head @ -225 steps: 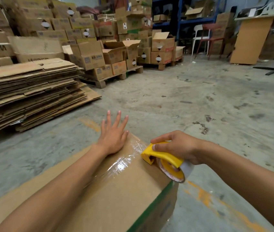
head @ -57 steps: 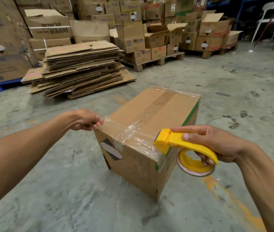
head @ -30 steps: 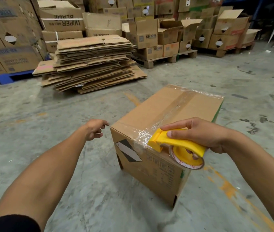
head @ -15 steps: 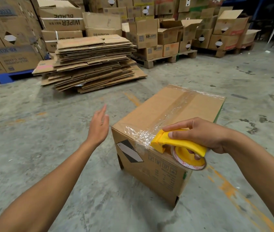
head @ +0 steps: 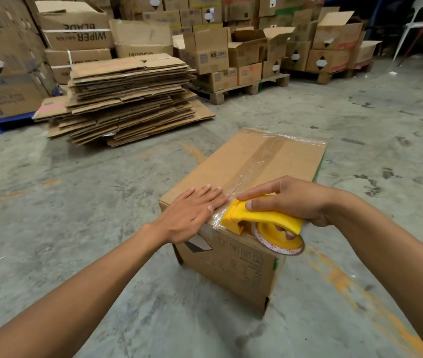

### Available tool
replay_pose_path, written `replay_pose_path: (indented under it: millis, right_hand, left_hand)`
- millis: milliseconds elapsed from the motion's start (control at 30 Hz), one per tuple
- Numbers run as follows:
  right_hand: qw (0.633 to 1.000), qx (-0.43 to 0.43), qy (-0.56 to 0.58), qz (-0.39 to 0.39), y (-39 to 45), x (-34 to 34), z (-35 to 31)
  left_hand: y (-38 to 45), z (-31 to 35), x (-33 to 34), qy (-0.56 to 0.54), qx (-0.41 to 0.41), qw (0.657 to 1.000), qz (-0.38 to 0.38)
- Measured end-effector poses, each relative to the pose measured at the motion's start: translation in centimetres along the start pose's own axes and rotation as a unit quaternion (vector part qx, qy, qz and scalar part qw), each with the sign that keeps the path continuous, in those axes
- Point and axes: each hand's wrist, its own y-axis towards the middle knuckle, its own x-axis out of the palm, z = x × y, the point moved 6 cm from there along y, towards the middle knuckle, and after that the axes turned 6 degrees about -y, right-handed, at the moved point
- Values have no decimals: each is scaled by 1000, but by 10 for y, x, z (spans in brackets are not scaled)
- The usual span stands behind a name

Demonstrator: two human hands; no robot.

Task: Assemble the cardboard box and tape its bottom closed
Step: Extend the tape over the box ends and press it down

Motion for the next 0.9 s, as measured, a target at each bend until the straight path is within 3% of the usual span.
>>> replay_pose_path:
  millis: [433,633,800,900]
  right_hand:
    - [999,7,-29,-34,-46,-28,42]
    - [997,-4,-75,-12,-44,-28,46]
    - [999,-2,-33,-12,-39,-28,53]
    - [999,-8,-31,-16,-37,-24,52]
  left_hand:
    - [1,0,0,23,-23,999,16]
    - [11,11,-2,29,-88,995,-41]
    - [30,93,11,-1,-1,1000,-29]
    - [34,99,26,22,13,1000,-5]
